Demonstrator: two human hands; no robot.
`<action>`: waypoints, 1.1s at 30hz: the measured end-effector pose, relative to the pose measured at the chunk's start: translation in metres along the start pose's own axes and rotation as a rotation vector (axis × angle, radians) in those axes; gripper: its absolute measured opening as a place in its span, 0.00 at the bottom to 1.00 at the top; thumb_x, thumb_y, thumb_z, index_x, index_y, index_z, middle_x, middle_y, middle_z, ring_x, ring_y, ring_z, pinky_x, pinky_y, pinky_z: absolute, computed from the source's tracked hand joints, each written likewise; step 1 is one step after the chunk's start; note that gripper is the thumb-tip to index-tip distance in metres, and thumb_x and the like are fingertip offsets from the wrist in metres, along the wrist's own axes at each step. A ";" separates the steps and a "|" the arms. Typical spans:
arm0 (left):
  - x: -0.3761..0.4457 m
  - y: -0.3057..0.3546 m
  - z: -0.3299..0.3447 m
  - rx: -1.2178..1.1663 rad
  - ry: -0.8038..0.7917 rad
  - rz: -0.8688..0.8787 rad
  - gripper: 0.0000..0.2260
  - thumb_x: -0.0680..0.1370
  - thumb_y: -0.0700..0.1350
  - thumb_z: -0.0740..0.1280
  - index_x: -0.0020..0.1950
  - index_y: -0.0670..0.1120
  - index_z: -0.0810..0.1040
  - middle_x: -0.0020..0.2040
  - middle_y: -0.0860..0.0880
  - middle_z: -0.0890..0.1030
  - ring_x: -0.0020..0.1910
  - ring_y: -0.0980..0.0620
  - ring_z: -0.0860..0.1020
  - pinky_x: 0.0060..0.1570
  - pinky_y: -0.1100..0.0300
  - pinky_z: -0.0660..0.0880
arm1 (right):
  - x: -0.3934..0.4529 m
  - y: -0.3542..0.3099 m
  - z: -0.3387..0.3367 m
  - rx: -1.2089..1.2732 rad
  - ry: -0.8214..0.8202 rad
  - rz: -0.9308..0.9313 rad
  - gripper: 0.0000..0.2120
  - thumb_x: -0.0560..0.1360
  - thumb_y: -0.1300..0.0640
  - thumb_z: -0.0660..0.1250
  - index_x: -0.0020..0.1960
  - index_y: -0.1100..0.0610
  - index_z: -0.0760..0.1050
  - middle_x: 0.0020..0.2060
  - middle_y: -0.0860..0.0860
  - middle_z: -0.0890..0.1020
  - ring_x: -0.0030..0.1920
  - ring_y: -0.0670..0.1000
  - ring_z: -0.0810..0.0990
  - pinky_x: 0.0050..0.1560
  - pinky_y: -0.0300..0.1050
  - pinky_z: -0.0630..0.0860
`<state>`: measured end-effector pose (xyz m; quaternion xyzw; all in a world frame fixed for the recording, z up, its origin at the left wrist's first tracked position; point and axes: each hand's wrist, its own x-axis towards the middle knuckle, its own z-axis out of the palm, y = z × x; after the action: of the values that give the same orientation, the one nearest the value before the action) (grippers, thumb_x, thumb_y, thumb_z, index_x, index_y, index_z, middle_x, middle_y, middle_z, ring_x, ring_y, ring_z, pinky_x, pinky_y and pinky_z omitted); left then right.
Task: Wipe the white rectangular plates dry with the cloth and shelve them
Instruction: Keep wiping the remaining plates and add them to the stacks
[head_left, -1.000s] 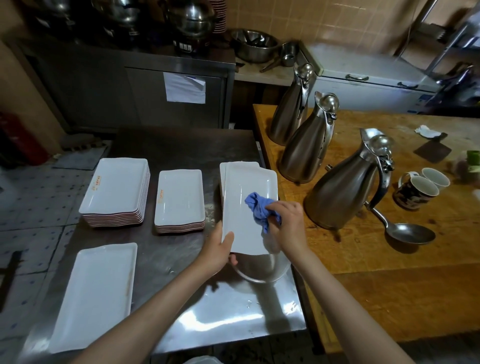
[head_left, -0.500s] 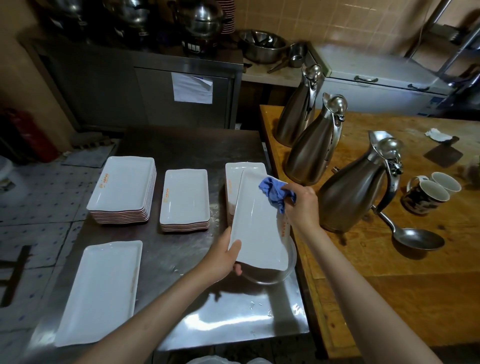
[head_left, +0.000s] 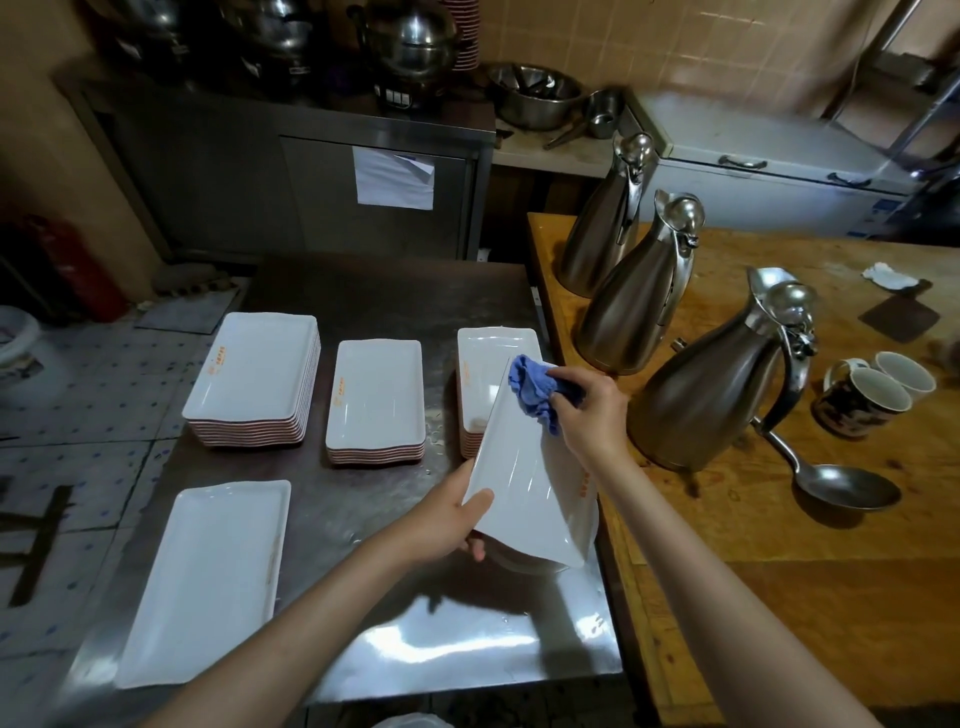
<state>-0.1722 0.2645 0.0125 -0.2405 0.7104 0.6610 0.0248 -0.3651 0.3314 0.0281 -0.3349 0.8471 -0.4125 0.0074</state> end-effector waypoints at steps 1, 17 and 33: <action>0.000 0.000 0.000 0.000 0.001 0.000 0.13 0.83 0.45 0.54 0.67 0.54 0.62 0.46 0.53 0.80 0.27 0.54 0.77 0.29 0.67 0.71 | -0.001 -0.001 0.000 0.015 -0.010 -0.007 0.15 0.73 0.65 0.69 0.57 0.53 0.79 0.52 0.49 0.81 0.54 0.50 0.77 0.56 0.50 0.78; 0.004 0.006 -0.004 -0.225 0.123 0.022 0.10 0.83 0.45 0.54 0.65 0.51 0.64 0.57 0.47 0.74 0.26 0.54 0.77 0.28 0.66 0.73 | -0.063 -0.028 0.002 0.155 -0.313 -0.110 0.18 0.69 0.73 0.63 0.52 0.54 0.69 0.47 0.52 0.83 0.53 0.47 0.80 0.50 0.35 0.76; 0.006 -0.007 -0.003 -0.221 0.268 -0.007 0.11 0.83 0.44 0.55 0.61 0.39 0.65 0.53 0.39 0.77 0.32 0.51 0.82 0.33 0.56 0.79 | -0.084 -0.020 -0.005 0.057 -0.377 -0.286 0.13 0.65 0.69 0.64 0.46 0.56 0.73 0.41 0.47 0.79 0.45 0.53 0.78 0.41 0.51 0.77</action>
<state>-0.1736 0.2598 0.0042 -0.3301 0.6295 0.6970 -0.0947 -0.2899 0.3745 0.0228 -0.5223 0.7627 -0.3633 0.1164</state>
